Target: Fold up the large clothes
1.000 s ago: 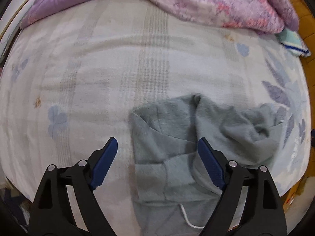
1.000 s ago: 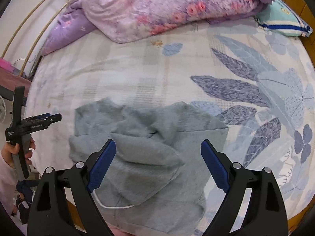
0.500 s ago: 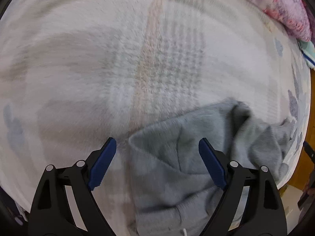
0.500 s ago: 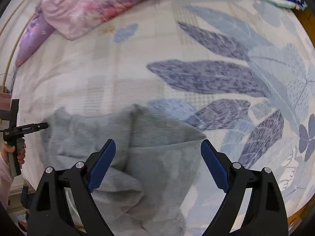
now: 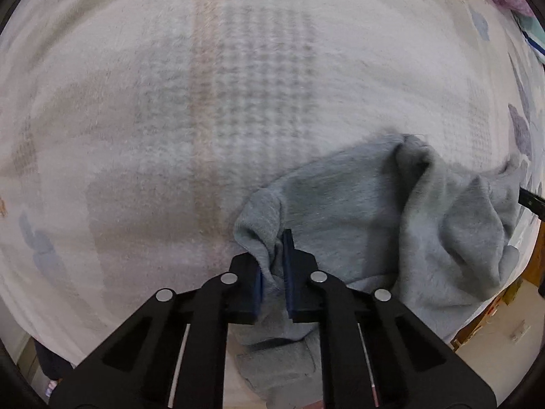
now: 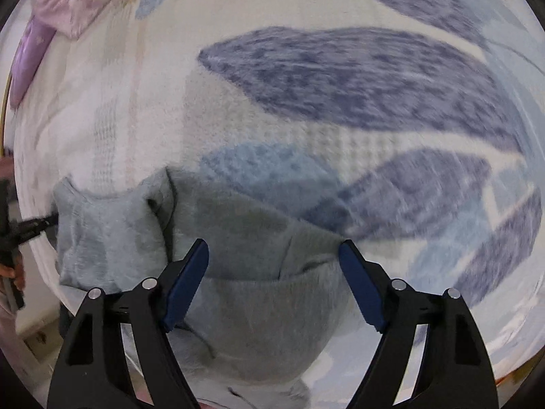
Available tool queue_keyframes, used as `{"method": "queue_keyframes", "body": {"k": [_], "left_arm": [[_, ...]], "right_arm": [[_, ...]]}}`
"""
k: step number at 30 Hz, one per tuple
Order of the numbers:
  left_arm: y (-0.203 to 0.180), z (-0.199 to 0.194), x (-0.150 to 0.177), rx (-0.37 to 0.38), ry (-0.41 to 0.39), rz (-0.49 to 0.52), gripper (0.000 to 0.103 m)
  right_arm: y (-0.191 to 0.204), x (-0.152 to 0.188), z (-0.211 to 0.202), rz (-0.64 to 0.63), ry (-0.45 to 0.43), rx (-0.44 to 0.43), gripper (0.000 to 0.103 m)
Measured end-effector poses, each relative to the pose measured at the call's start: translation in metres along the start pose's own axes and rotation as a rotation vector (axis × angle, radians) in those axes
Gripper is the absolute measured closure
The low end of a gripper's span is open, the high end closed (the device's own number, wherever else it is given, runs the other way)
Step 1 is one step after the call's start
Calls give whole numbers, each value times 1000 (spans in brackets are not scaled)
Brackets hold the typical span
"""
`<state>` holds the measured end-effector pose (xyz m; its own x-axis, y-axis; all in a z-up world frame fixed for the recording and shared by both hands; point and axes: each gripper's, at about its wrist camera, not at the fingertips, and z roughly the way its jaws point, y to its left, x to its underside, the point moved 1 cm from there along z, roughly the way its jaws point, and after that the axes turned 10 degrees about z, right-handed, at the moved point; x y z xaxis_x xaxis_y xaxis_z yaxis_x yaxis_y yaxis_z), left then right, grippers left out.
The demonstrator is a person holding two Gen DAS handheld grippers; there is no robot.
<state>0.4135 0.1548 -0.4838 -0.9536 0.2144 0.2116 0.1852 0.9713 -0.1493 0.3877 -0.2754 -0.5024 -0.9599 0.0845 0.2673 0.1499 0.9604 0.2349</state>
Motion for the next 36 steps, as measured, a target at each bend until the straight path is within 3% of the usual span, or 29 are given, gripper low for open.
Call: {"method": "queue_keyframes", "body": {"k": [3,6,7,9,10,11,13,17,31,32,36], "left_arm": [[-4,-9,3,1,-26,-17,94],[-5,-17,8,8,-47,-36,94],[-4,-18,12,12,-52,-47,94],[-3,-23,16,16,-66,-71,94],[1,-24,21,15,-71,-75,94],[5,-25,25,9,-76,-77,94],[1,-29,30,-10,-89,-74,94],[-10,-32,45,-87,-85,-70,94],[-44,-72,105,-148,-210,-105,94],[-44,-75,107,-150,-213,-104,94],[-48,-87,123,-165,-242,-102,94]], "right_arm": [[14,-4,13,-98,78,40,12],[34,2,22,-198,100,192,11],[36,2,22,-184,97,200,15],[32,1,15,-124,65,185,27],[28,2,9,-84,41,170,42],[25,4,2,-53,21,145,64],[21,9,-8,-2,7,85,94],[29,26,-19,-21,-59,129,97],[38,116,-88,-34,-260,168,97],[35,104,-96,-36,-271,167,97],[34,128,-105,-43,-330,169,97]]}}
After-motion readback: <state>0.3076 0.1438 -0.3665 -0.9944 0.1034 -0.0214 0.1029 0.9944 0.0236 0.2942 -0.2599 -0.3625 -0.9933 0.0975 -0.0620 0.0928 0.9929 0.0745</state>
